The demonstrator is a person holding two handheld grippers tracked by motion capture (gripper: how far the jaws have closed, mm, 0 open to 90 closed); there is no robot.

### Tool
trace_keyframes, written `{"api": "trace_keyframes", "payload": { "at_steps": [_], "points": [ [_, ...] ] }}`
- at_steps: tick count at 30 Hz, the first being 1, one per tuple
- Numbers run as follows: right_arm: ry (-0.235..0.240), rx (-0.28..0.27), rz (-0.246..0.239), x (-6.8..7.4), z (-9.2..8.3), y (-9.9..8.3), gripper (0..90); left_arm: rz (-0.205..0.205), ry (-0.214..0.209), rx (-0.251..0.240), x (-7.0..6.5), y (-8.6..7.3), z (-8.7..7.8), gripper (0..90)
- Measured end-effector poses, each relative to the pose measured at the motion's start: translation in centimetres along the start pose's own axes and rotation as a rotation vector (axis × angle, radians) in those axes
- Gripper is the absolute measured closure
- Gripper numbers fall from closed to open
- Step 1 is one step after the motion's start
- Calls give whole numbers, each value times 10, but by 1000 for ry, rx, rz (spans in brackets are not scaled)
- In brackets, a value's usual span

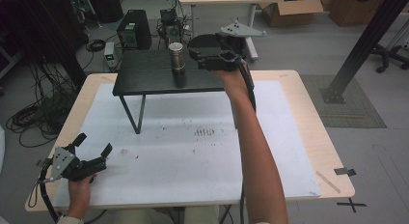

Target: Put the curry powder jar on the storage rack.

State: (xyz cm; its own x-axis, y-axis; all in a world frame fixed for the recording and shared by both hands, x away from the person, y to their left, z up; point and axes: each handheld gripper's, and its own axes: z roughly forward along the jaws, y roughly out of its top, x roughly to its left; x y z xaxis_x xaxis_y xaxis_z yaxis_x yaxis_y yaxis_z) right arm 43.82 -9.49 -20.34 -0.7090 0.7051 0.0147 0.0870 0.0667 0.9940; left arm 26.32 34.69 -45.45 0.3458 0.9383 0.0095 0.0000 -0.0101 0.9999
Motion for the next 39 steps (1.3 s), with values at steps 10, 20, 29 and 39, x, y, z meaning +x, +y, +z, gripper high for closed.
{"api": "trace_keyframes", "payload": {
  "at_steps": [10, 20, 29, 39],
  "points": [
    [-6, -37, -22, 1, -25, -7, 0, 0, 0, 1, 0, 0, 0, 4],
    [2, -72, -19, 7, -47, -15, 0, 0, 0, 0, 0, 0, 0, 4],
    [19, -87, -47, 15, -67, -23, 0, 0, 0, 1, 0, 0, 0, 4],
    [26, -94, -57, 23, -85, -35, 0, 1, 0, 0, 0, 0, 0, 4]
  ]
}}
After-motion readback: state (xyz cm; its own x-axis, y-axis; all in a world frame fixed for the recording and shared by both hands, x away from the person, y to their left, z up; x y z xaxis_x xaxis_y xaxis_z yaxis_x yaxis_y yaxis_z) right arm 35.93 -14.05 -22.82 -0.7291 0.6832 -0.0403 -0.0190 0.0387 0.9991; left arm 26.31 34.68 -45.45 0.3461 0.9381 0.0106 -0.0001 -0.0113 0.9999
